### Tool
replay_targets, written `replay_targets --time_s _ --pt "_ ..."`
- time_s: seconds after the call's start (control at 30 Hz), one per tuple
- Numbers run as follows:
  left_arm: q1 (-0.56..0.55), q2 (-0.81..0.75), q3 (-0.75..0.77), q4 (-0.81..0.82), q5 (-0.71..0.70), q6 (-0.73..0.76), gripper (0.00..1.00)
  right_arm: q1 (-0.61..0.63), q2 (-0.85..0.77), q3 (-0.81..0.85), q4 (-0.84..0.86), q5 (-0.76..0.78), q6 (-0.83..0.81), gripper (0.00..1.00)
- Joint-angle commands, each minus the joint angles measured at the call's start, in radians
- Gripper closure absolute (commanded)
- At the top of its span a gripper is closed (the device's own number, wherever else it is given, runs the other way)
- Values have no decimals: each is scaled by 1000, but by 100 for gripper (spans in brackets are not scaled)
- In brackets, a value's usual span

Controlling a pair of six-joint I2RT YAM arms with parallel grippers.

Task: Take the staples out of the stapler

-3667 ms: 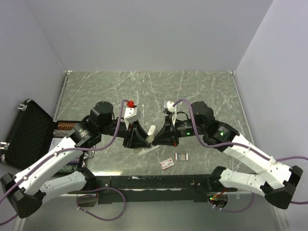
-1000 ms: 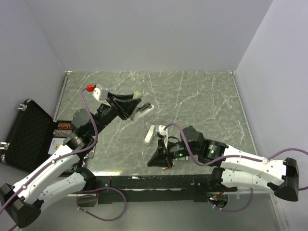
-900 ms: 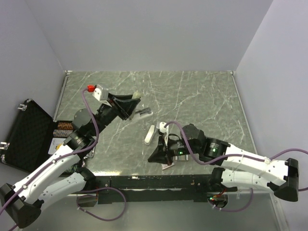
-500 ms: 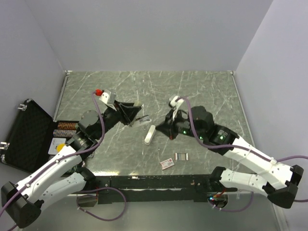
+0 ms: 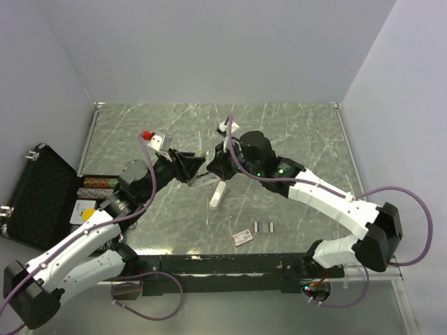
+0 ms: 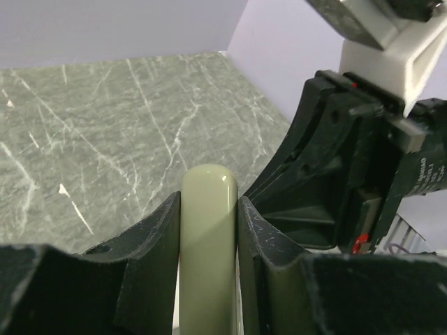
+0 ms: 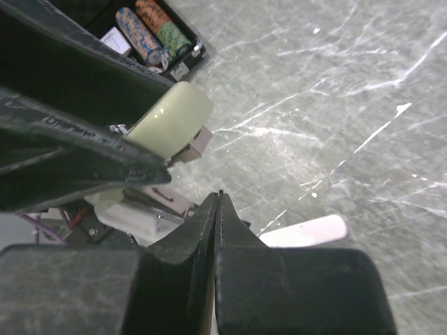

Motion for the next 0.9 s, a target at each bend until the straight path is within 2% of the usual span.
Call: replay_targets --time_s 0.0,0.43,0.87 --pt "1 13 37 25 -53 -20 99 -5 33 34 92 -56 24 100" --pt "1 97 58 41 -309 -76 99 11 175 -29 198 -135 106 100" --pt "9 108 74 36 -385 -80 99 12 282 -42 284 -134 135 100"
